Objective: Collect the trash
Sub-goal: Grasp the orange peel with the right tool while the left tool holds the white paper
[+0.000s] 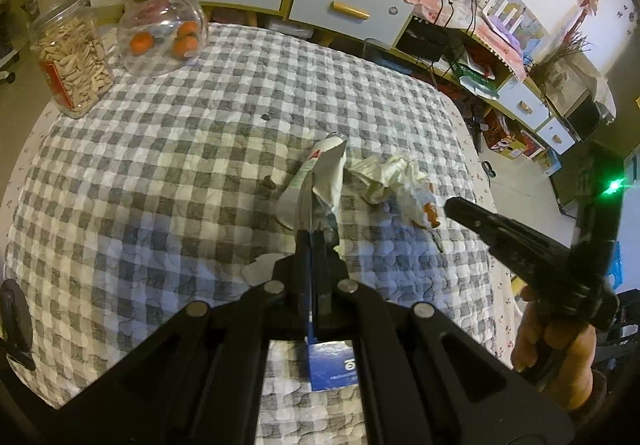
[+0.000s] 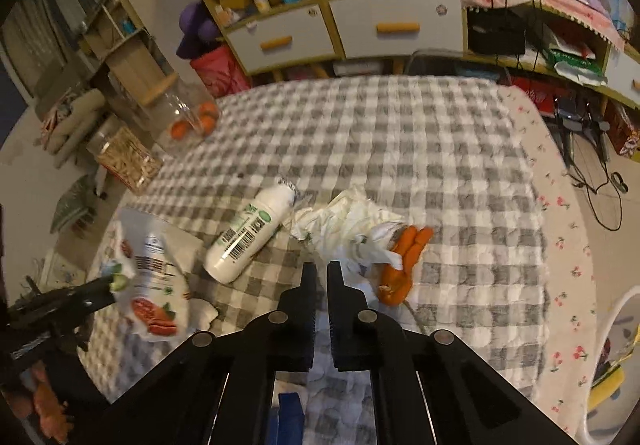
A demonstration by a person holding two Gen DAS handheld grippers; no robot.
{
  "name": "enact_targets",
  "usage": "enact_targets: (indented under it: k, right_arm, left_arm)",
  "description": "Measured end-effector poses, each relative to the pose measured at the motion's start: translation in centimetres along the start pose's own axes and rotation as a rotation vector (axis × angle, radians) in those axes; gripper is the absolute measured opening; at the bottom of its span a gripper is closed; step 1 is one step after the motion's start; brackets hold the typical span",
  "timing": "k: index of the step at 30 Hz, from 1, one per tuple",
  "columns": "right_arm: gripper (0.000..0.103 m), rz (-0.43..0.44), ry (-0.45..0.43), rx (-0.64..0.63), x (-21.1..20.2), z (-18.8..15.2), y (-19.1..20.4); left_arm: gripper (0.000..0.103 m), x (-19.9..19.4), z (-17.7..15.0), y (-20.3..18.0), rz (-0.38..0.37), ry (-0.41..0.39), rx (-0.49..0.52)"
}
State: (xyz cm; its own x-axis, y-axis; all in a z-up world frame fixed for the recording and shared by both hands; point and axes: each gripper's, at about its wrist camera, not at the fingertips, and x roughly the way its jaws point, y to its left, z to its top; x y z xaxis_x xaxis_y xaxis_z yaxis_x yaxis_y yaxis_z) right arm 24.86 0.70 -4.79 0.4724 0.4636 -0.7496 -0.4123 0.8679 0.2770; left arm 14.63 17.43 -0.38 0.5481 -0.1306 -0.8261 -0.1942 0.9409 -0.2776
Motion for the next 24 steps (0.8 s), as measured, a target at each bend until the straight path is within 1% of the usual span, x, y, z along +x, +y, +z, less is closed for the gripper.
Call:
enact_targets:
  k: [3, 4, 6, 7, 8, 9, 12, 14, 16, 18, 19, 20, 22, 24]
  right_arm:
    - [0.006, -0.005, -0.024, 0.017, -0.9, 0.2, -0.6]
    - [0.006, -0.018, -0.029, 0.022, -1.3, 0.2, -1.0]
    - [0.007, -0.038, -0.02, 0.06, -1.3, 0.3, -2.3]
    - [0.011, -0.051, -0.002, 0.078, -0.9, 0.2, -2.9]
    - [0.018, -0.071, 0.018, 0.092, -0.4, 0.1, -3.5]
    - [0.02, -0.093, 0.043, 0.099, 0.2, 0.0, -4.0]
    - [0.02, -0.158, 0.119, 0.116, 2.1, -0.7, -4.8]
    - [0.021, -0.145, 0.151, 0.129, 3.2, -0.9, -5.0]
    - [0.025, -0.142, 0.156, 0.126, 3.8, -0.9, -4.6]
    - [0.039, -0.137, 0.152, 0.123, 4.2, -0.7, -4.2]
    - [0.043, -0.136, 0.149, 0.125, 4.4, -0.6, -4.0]
    - [0.049, -0.14, 0.142, 0.125, 4.5, -0.6, -3.9]
    - [0.049, -0.154, 0.137, 0.123, 5.0, -0.5, -3.6]
    - [0.049, -0.149, 0.141, 0.141, 5.3, -0.5, -3.6]
  left_arm:
    - [0.0, 0.0, 0.0, -0.5, -0.01, -0.001, 0.001]
    - [0.0, 0.1, 0.0, -0.6, -0.013, -0.001, 0.001]
    - [0.0, 0.2, 0.0, -0.8, -0.017, 0.001, 0.001]
    - [0.0, 0.3, 0.0, -0.8, -0.018, 0.002, 0.001]
    - [0.0, 0.4, 0.0, -0.9, -0.019, 0.003, 0.001]
    - [0.0, 0.4, 0.0, -1.0, -0.019, 0.005, 0.0]
    - [0.0, 0.7, -0.1, -1.1, -0.019, 0.011, 0.002]
    - [0.0, 0.8, -0.1, -1.1, -0.017, 0.015, 0.005]
    - [0.0, 0.9, -0.1, -1.1, -0.014, 0.018, 0.005]
    - [0.0, 0.9, -0.1, -0.9, -0.011, 0.02, 0.002]
    - [0.0, 1.0, -0.1, -0.8, -0.01, 0.021, 0.001]
    - [0.0, 1.0, -0.1, -0.7, -0.009, 0.022, 0.0]
    - [0.0, 1.2, -0.1, -0.5, -0.008, 0.024, -0.002]
    - [0.0, 1.2, -0.1, -0.3, -0.007, 0.026, -0.005]
